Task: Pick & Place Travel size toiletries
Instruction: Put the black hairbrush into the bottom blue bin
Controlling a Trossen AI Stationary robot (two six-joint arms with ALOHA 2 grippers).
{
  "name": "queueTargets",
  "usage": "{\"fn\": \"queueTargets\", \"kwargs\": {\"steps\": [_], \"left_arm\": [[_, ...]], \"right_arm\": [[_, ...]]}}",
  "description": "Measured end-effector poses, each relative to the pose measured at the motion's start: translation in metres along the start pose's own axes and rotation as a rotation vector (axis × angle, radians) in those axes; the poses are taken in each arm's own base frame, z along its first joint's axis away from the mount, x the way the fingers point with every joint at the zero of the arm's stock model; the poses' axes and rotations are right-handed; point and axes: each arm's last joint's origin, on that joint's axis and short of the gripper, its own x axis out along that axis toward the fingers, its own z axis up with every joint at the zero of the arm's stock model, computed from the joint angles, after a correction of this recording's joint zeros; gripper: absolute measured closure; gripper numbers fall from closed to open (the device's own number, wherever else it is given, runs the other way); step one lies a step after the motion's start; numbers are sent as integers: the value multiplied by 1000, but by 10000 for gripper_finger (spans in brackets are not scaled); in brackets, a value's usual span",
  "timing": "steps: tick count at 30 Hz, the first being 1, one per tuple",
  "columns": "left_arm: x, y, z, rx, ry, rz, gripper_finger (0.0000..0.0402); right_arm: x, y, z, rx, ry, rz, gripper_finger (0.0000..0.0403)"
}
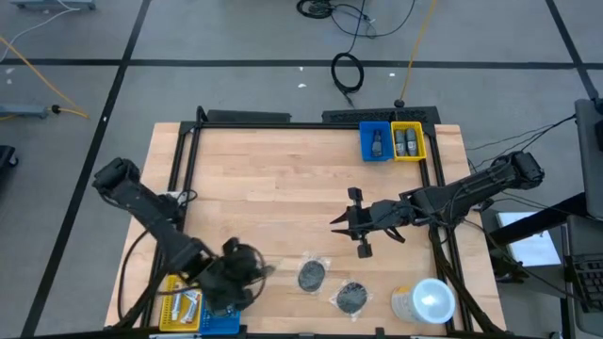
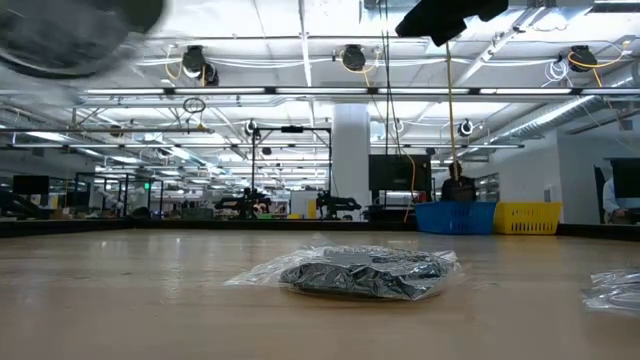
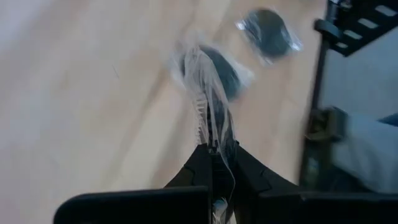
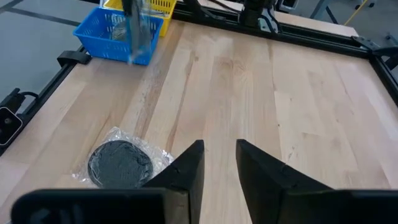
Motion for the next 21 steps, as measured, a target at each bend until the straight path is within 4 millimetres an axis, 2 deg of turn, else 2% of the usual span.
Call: {"fn": "queueTargets", "kwargs": {"steps": [10, 13, 18, 21], "left_arm": [[-32, -22, -49, -248, 143, -109, 390], [-38, -26, -58, -327, 167, -118, 388], [-47, -29, -73, -362, 204, -130, 390], [-52, -26, -82, -411, 224, -87, 390]], "right_arm": [[0, 0, -1, 1, 11, 0, 319], [0, 0, -1, 1, 11, 0, 319], [0, 0, -1, 29, 11, 1, 320], [0, 1, -1, 43, 12, 3, 318]]}}
